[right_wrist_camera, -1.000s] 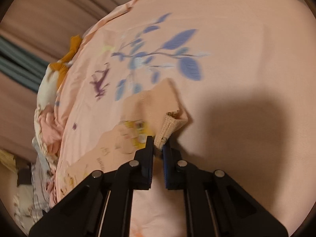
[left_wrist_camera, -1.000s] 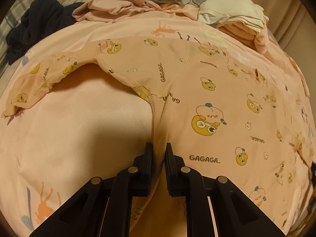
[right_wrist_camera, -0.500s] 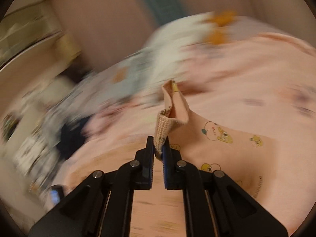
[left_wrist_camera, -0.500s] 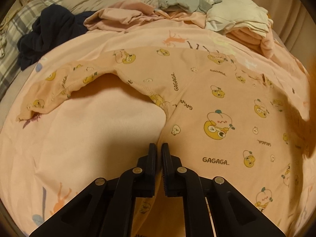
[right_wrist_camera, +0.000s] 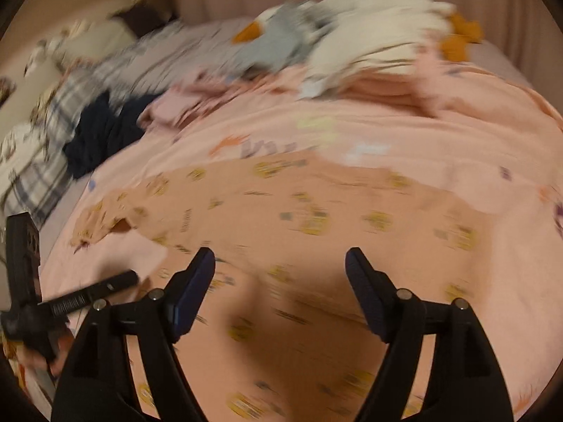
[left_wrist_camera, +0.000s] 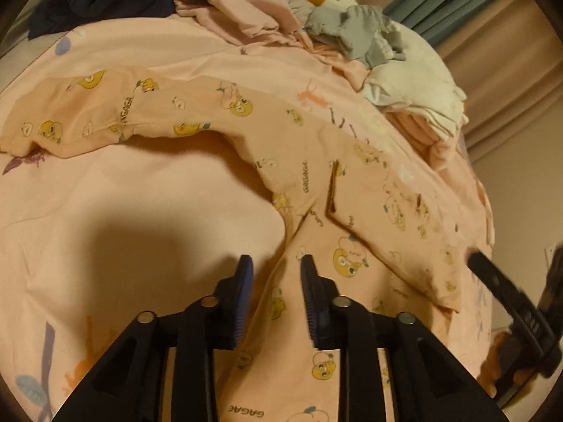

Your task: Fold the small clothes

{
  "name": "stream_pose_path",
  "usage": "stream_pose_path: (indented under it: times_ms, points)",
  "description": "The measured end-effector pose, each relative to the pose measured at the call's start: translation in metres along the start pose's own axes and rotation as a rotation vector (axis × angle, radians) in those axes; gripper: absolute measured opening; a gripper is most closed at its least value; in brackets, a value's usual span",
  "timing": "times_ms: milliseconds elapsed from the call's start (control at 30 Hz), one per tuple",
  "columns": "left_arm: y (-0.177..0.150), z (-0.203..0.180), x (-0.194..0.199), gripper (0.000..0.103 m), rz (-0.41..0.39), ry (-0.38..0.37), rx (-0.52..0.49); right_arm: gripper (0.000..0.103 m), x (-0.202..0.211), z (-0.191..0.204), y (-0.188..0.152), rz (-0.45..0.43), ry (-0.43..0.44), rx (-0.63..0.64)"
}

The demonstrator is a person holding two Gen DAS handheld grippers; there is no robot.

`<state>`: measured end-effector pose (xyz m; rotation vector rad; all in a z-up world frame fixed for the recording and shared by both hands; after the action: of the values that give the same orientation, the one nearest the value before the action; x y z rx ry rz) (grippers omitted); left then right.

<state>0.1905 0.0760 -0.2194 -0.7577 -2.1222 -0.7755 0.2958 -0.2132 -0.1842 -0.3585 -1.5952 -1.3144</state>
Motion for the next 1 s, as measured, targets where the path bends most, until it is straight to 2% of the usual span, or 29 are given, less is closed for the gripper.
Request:
stream_pose_path:
  times_ms: [67, 133, 200, 267, 333, 400, 467, 500, 533, 600, 633, 733, 800, 833, 933, 1000]
  points:
    - [-0.001, -0.003, -0.002, 0.027, 0.014, -0.052, 0.012, 0.086, 0.012, -0.028, -0.023, 0.020, -0.070, -0.026]
    - [-0.002, -0.008, -0.003, 0.026, 0.050, -0.136, 0.028, 0.086, 0.018, -0.049, -0.047, 0.017, -0.141, -0.062]
    - [-0.003, -0.014, -0.004, 0.027, 0.088, -0.239, 0.061, 0.086, 0.019, -0.070, -0.070, 0.026, -0.135, -0.122]
    - [-0.002, -0.020, -0.005, 0.044, 0.099, -0.315, 0.084, 0.083, 0.015, -0.094, -0.090, 0.089, -0.102, -0.206]
    - [0.001, -0.028, -0.010, 0.048, 0.095, -0.386, 0.110, 0.079, 0.018, -0.108, -0.098, 0.085, -0.101, -0.247]
    - [0.003, -0.033, -0.021, 0.048, 0.095, -0.403, 0.134, 0.080, 0.023, -0.115, -0.102, 0.057, -0.123, -0.258]
    - [0.003, -0.039, -0.040, 0.048, 0.133, -0.325, 0.135, 0.080, 0.021, -0.119, -0.104, 0.079, -0.165, -0.249]
    - [0.002, -0.043, -0.051, 0.048, 0.159, -0.271, 0.122, 0.080, 0.019, -0.121, -0.106, 0.086, -0.164, -0.237]
    - [0.000, -0.047, -0.061, 0.048, 0.176, -0.248, 0.099, 0.079, 0.018, -0.122, -0.107, 0.090, -0.153, -0.233]
    - [0.000, -0.051, -0.072, 0.048, 0.172, -0.236, 0.088, 0.079, 0.015, -0.125, -0.109, 0.091, -0.135, -0.255]
    - [0.003, -0.054, -0.078, 0.048, 0.167, -0.224, 0.102, 0.079, 0.015, -0.128, -0.110, 0.084, -0.131, -0.266]
    - [0.014, -0.059, -0.087, 0.048, 0.147, -0.253, 0.177, 0.079, 0.009, -0.129, -0.108, 0.082, -0.101, -0.280]
    - [0.020, -0.069, -0.093, 0.048, 0.151, -0.232, 0.170, 0.079, 0.003, -0.123, -0.107, 0.098, -0.078, -0.250]
    - [0.022, -0.072, -0.096, 0.045, 0.139, -0.203, 0.147, 0.079, -0.001, -0.119, -0.105, 0.110, -0.075, -0.225]
    - [0.025, -0.086, -0.102, 0.012, 0.064, -0.045, 0.062, 0.078, -0.012, -0.114, -0.102, 0.120, -0.078, -0.181]
    - [0.026, -0.092, -0.106, 0.007, 0.021, 0.028, 0.013, 0.070, -0.018, -0.115, -0.100, 0.112, -0.077, -0.187]
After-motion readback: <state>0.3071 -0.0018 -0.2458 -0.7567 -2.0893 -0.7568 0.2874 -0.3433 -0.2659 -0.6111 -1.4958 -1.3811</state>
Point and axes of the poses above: each gripper's, at about its wrist camera, not at the fingertips, and x roughly against the way its jaws point, z to its left, y to its top, the point moved 3 cm from there along -x, roughly the way its jaws point, and after that the axes turned 11 degrees about x, right-handed, at the moved point
